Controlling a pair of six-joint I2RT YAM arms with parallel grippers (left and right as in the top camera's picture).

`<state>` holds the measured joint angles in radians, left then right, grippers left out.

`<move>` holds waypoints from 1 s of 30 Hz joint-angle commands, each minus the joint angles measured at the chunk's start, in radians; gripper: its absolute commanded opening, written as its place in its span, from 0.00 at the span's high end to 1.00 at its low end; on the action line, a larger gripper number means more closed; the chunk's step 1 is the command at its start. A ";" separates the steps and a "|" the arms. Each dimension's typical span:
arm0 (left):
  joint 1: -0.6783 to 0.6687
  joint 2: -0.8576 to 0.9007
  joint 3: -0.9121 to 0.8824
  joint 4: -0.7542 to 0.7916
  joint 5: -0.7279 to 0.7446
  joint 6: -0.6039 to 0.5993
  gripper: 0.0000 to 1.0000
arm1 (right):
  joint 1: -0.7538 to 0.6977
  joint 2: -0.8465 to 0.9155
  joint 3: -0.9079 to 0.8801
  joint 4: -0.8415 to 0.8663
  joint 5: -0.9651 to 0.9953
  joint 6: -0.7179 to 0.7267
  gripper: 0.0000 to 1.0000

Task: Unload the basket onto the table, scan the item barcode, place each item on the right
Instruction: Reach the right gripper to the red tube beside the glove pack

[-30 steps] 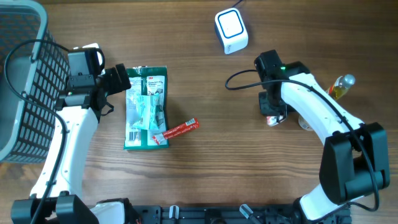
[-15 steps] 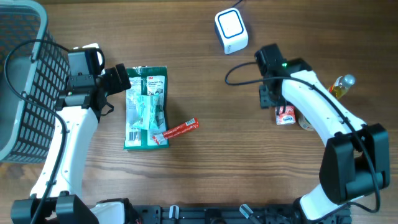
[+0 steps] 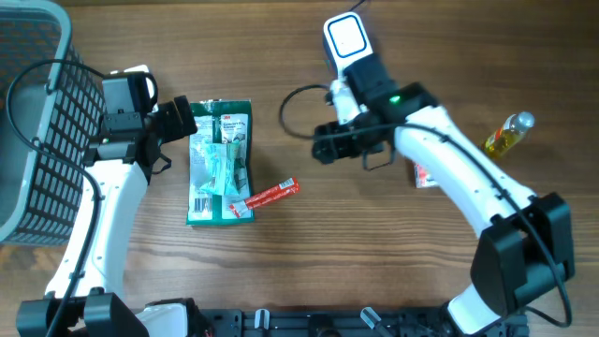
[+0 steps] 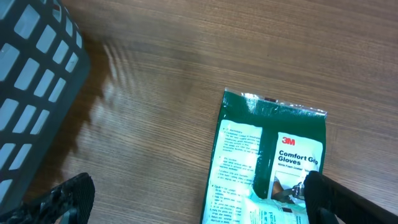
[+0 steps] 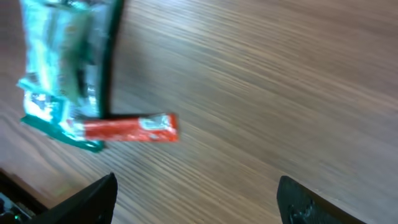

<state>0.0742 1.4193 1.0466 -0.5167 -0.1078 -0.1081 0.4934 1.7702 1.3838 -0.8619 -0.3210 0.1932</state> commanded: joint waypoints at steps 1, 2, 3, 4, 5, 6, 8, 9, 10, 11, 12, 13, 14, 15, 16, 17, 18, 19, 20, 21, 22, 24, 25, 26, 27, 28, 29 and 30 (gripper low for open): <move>0.006 -0.011 0.008 0.003 -0.006 0.019 0.00 | 0.077 0.007 -0.039 0.076 -0.029 0.019 0.17; 0.006 -0.011 0.008 0.003 -0.006 0.019 0.00 | 0.105 0.007 -0.051 0.110 -0.028 0.019 0.16; 0.006 -0.011 0.008 0.003 -0.006 0.019 0.00 | 0.126 0.007 -0.056 0.126 -0.029 0.019 0.16; 0.006 -0.011 0.008 0.003 -0.006 0.019 0.00 | 0.146 0.007 -0.058 0.139 -0.028 0.019 0.16; 0.006 -0.011 0.008 0.003 -0.006 0.019 0.00 | 0.168 0.007 -0.058 0.154 -0.028 0.019 0.15; 0.006 -0.011 0.008 0.003 -0.006 0.019 0.00 | 0.180 0.007 -0.058 0.163 -0.028 0.019 0.15; 0.007 -0.011 0.008 0.003 -0.006 0.019 0.00 | 0.218 0.007 -0.058 0.197 -0.029 0.019 0.13; 0.006 -0.011 0.008 0.003 -0.006 0.019 0.00 | 0.234 0.007 -0.058 0.211 -0.029 0.019 0.12; 0.006 -0.011 0.008 0.003 -0.006 0.019 0.00 | 0.244 0.007 -0.058 0.219 -0.028 0.019 0.09; 0.006 -0.011 0.008 0.003 -0.006 0.019 0.00 | 0.259 0.007 -0.058 0.228 -0.028 0.020 0.00; 0.006 -0.011 0.008 0.003 -0.006 0.019 0.00 | 0.270 0.007 -0.058 0.243 -0.028 0.019 0.00; 0.006 -0.011 0.008 0.003 -0.006 0.019 0.00 | 0.275 0.007 -0.058 0.257 -0.030 0.023 0.00; 0.006 -0.011 0.008 0.003 -0.006 0.019 0.00 | 0.279 0.007 -0.058 0.267 -0.029 0.054 0.00; 0.006 -0.011 0.008 0.003 -0.006 0.019 0.00 | 0.282 0.007 -0.058 0.272 -0.029 0.097 0.00; 0.006 -0.011 0.008 0.003 -0.006 0.019 0.00 | 0.282 0.007 -0.058 0.274 -0.029 0.111 0.00; 0.006 -0.011 0.008 0.003 -0.006 0.019 0.00 | 0.282 0.007 -0.058 0.274 -0.029 0.124 0.01; 0.006 -0.011 0.008 0.003 -0.006 0.019 0.00 | 0.283 0.007 -0.058 0.274 -0.029 0.124 0.05; 0.006 -0.011 0.008 0.003 -0.006 0.019 0.00 | 0.282 0.008 -0.058 0.276 -0.028 0.124 0.12; 0.006 -0.011 0.008 0.003 -0.006 0.019 0.00 | 0.283 0.008 -0.058 0.280 -0.028 0.124 0.19; 0.006 -0.011 0.008 0.003 -0.006 0.019 0.00 | 0.283 0.008 -0.058 0.285 -0.028 0.125 0.27; 0.006 -0.011 0.008 0.003 -0.006 0.019 0.00 | 0.283 0.008 -0.058 0.290 -0.028 0.125 0.32; 0.006 -0.011 0.008 0.003 -0.006 0.019 0.00 | 0.283 0.008 -0.058 0.301 -0.028 0.126 0.42; 0.006 -0.011 0.008 0.003 -0.006 0.019 0.00 | 0.283 0.008 -0.058 0.307 -0.028 0.132 0.46; 0.006 -0.011 0.008 0.003 -0.006 0.019 0.00 | 0.283 0.008 -0.058 0.312 -0.028 0.143 0.50; 0.006 -0.011 0.008 0.003 -0.006 0.019 0.00 | 0.283 0.008 -0.058 0.316 -0.023 0.162 0.54; 0.006 -0.011 0.008 0.003 -0.006 0.019 0.00 | 0.283 0.008 -0.058 0.322 -0.013 0.183 0.59; 0.006 -0.011 0.008 0.003 -0.006 0.019 0.00 | 0.283 0.008 -0.061 0.330 -0.009 0.199 0.69; 0.006 -0.011 0.008 0.003 -0.006 0.019 0.00 | 0.283 0.008 -0.066 0.338 -0.010 0.211 0.75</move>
<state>0.0742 1.4193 1.0466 -0.5167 -0.1078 -0.1081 0.7734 1.7702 1.3315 -0.5438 -0.3386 0.3466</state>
